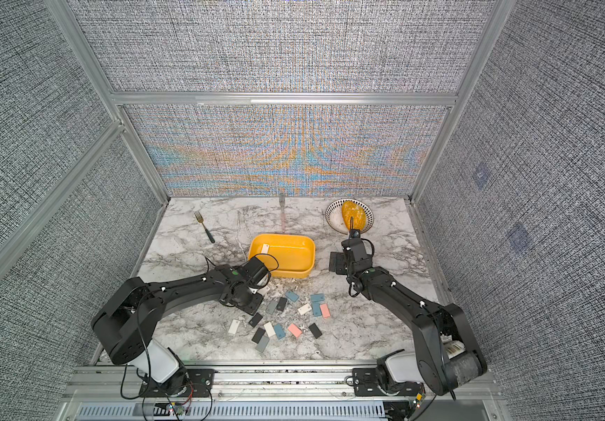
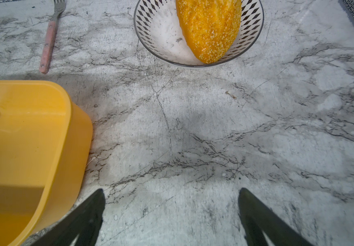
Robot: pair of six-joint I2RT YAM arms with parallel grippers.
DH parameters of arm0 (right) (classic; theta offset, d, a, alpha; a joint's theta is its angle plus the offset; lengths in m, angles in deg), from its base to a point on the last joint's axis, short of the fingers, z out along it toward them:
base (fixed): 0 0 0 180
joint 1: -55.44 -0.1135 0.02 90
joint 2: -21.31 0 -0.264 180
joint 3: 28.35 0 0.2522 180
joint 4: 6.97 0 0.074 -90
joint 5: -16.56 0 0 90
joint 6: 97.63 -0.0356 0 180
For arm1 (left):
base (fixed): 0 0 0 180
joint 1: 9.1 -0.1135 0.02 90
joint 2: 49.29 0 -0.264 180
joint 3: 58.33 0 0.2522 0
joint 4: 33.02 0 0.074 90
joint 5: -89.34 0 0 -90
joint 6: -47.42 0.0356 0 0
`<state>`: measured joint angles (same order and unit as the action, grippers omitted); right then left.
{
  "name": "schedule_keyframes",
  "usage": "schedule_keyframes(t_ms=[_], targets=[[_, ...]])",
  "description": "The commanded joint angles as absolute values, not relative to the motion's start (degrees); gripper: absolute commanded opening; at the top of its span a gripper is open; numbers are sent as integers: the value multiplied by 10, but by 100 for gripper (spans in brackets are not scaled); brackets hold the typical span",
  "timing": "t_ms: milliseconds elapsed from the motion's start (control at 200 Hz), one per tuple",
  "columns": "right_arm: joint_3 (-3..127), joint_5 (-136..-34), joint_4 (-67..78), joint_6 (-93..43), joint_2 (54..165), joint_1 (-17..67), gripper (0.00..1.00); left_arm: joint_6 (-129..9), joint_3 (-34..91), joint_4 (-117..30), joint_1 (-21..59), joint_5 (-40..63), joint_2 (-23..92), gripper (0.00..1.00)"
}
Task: Put the eraser in the storage box
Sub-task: Pick up the eraser from the center of the board.
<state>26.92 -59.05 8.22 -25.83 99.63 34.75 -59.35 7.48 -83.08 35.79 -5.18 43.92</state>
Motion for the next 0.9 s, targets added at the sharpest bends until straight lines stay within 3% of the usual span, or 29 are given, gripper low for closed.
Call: schedule_keyframes(t_ms=[0, 455, 601, 891], targets=[[273, -590, 80, -263, 994, 347, 98, -602, 69, -834, 357, -46, 442, 57], [274, -589, 82, -263, 996, 346, 98, -604, 70, -831, 357, -35, 468, 36], [274, -588, 81, -262, 996, 346, 98, -605, 71, -832, 357, -37, 468, 26], [273, -586, 81, -263, 996, 347, 98, -598, 104, -873, 356, -101, 430, 25]])
